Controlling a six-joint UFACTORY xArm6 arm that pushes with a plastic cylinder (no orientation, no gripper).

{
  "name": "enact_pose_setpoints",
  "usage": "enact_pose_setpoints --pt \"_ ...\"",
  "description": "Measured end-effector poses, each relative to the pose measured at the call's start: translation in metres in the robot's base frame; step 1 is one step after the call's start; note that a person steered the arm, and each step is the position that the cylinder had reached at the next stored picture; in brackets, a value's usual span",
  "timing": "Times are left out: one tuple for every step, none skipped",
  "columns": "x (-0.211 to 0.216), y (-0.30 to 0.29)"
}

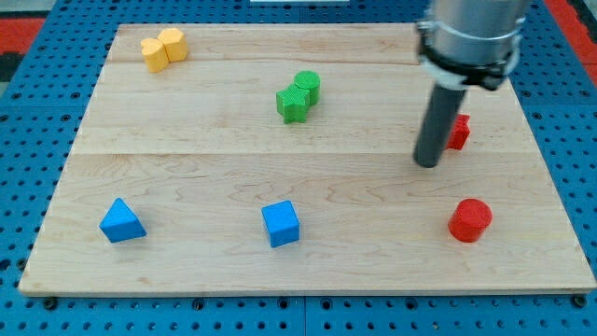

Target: Push the red star to the top side of the board

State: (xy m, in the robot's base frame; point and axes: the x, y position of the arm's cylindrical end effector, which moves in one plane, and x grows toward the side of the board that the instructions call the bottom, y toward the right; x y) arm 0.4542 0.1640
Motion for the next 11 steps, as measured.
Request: enact_pose_setpoints --pt "-0.007 0.018" --pt "-0.011 0.051" --pt "-0.044 0.053" --pt "-0.099 0.022" --pt "-0.082 0.03" --pt "-0.075 -0.002" --pt "-0.113 0.001" --pt "-0.153 0.017" --pt "-0.14 0.04" --pt "-0.135 0.01" --pt "-0.161 -0.025"
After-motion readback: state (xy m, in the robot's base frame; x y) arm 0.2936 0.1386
